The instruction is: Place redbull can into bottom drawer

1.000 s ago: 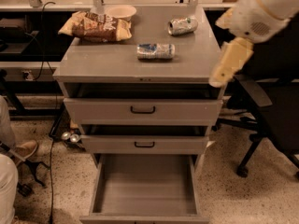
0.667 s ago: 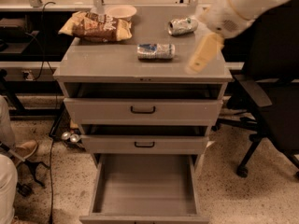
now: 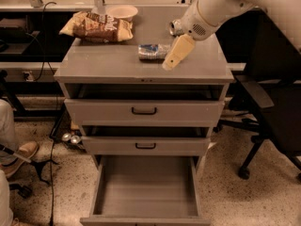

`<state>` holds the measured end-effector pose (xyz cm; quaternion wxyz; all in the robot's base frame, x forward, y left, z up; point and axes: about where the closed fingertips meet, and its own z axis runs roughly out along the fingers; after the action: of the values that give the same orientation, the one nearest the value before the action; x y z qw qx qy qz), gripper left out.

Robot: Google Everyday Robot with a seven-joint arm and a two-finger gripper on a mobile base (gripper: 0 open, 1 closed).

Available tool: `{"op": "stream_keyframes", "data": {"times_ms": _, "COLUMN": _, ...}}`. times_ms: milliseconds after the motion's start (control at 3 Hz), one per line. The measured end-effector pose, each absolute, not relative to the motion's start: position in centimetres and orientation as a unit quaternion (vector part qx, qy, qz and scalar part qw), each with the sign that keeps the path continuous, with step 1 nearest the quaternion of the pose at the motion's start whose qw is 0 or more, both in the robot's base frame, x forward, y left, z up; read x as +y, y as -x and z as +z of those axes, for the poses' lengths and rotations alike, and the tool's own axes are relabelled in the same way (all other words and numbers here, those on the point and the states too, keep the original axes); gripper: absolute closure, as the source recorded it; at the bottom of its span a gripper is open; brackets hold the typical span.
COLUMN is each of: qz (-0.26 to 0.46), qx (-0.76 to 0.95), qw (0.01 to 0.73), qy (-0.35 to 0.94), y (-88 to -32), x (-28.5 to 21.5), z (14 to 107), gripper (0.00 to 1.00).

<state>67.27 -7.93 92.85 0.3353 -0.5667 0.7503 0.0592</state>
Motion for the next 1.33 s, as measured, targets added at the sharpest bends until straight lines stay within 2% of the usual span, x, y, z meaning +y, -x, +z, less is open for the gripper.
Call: {"op": "stream_keyframes", "data": {"times_ms": 1333, "qz": 0.066, "qx": 0.739, "qw": 0.352, "qy": 0.57, "y": -78.7, "x": -6.3, "z": 85.9, "gripper": 0.0}}
